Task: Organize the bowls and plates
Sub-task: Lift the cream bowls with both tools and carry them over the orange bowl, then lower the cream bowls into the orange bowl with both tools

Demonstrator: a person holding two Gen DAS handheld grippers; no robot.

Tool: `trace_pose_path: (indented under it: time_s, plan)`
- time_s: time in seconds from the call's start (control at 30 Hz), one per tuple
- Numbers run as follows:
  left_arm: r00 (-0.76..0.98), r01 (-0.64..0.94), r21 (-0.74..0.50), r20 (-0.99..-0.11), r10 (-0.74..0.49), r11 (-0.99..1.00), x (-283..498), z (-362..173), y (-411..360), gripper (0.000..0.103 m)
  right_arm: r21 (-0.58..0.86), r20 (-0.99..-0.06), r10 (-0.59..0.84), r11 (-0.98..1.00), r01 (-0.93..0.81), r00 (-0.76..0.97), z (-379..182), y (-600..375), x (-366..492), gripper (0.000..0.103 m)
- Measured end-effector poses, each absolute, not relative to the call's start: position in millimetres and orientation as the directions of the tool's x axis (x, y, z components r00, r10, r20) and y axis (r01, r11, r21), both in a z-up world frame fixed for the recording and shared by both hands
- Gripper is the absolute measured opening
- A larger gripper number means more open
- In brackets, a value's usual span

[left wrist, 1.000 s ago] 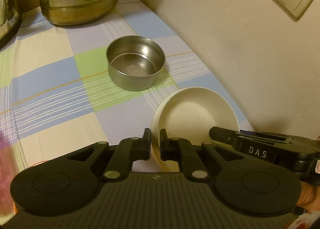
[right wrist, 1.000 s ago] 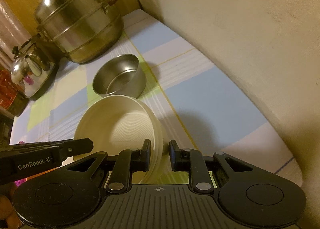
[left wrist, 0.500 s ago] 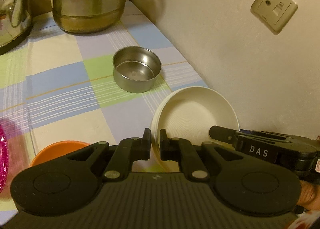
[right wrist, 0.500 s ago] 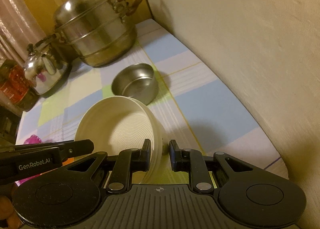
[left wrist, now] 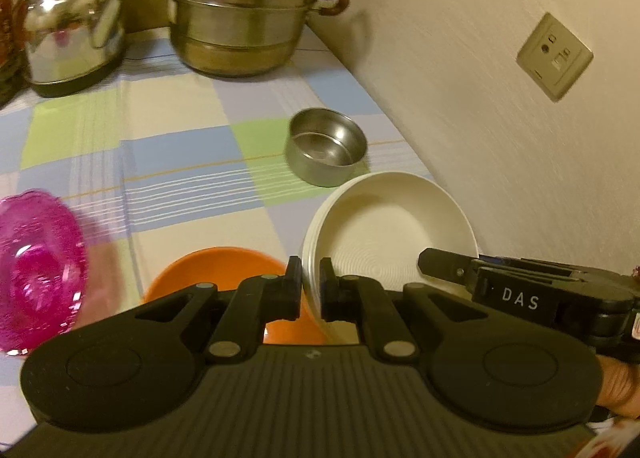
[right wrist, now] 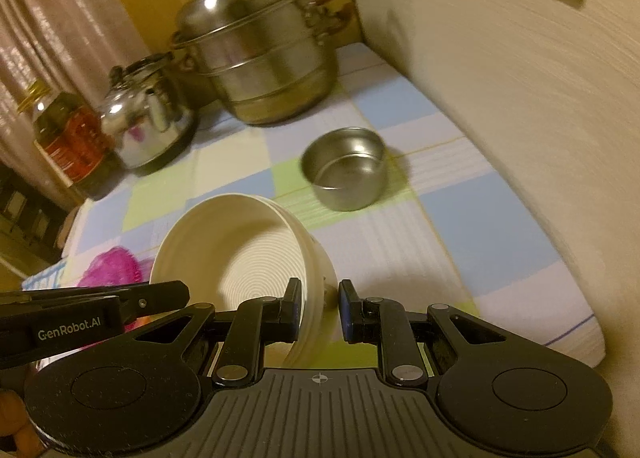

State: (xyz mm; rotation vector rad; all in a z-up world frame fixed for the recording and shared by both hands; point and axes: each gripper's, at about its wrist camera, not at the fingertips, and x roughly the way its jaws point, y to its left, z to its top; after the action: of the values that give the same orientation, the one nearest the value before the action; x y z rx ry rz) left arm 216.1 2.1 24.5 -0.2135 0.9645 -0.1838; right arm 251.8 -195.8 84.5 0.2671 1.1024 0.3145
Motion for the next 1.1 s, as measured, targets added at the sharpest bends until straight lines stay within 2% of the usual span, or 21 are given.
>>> trace_pose_path:
  time_s: [0.5,1.1]
  plan:
    - [0.563,-0.037,-0.239,-0.807,-0.177,0.970,187.9,19.7,59.8,0.007,0.396,-0.830,0.446,0.894,-0.208,0.335,70.6,-134.8,245.5,0.019]
    - [0.509,-0.096,-0.249,-0.844,-0.167,0.964,185.7,-19.3,79.9,0.007,0.372,-0.867,0.429,0.896,-0.243,0.254,33.1,-109.1,246.2,0.019]
